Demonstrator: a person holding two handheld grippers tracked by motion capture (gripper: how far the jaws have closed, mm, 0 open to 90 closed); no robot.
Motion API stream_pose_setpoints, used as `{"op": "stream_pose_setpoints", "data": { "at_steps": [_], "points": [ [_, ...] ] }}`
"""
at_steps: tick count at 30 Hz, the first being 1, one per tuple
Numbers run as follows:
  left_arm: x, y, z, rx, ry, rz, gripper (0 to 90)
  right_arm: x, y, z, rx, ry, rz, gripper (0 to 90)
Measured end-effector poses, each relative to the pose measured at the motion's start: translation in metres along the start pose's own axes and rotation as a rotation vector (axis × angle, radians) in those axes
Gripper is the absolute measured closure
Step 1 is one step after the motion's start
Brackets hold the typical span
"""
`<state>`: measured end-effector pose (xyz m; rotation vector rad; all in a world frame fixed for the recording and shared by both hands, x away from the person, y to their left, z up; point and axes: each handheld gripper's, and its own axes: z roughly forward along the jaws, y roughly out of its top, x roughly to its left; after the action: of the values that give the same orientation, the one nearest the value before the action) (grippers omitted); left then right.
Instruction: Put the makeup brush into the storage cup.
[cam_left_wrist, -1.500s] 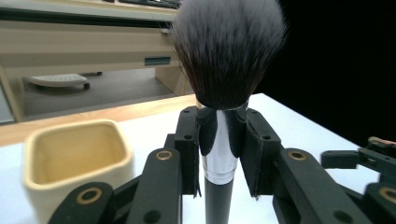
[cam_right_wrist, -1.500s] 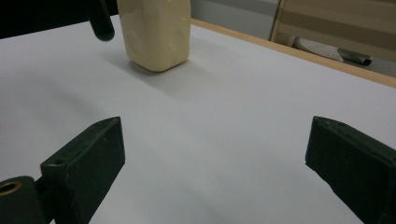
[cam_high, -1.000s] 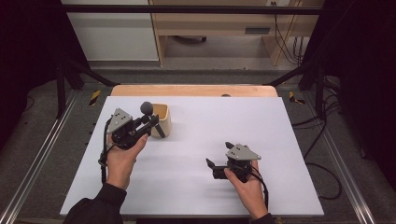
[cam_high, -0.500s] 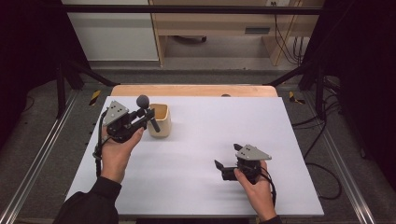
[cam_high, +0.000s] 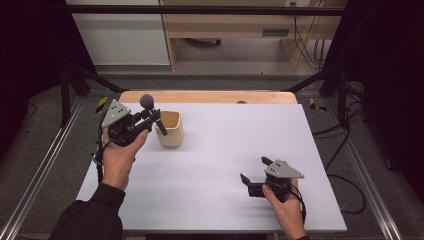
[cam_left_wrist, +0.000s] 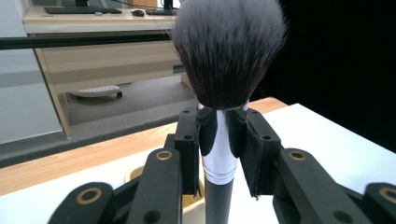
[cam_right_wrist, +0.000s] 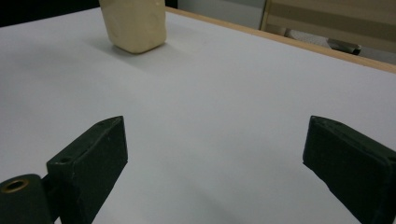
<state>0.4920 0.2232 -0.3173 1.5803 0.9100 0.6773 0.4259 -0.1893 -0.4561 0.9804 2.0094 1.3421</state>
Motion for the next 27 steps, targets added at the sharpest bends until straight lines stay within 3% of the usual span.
{"op": "stream_pose_setpoints", "data": {
  "at_steps": [13,27],
  "points": [
    [0.003,0.01,0.004,-0.009,0.014,0.001,70.3,-0.01,-0.012,-0.021,-0.088,-0.049,0.042,6.2],
    [0.01,0.007,0.02,0.012,0.045,0.013,70.3,-0.008,-0.021,-0.022,-0.134,-0.07,0.055,5.5]
  ]
}}
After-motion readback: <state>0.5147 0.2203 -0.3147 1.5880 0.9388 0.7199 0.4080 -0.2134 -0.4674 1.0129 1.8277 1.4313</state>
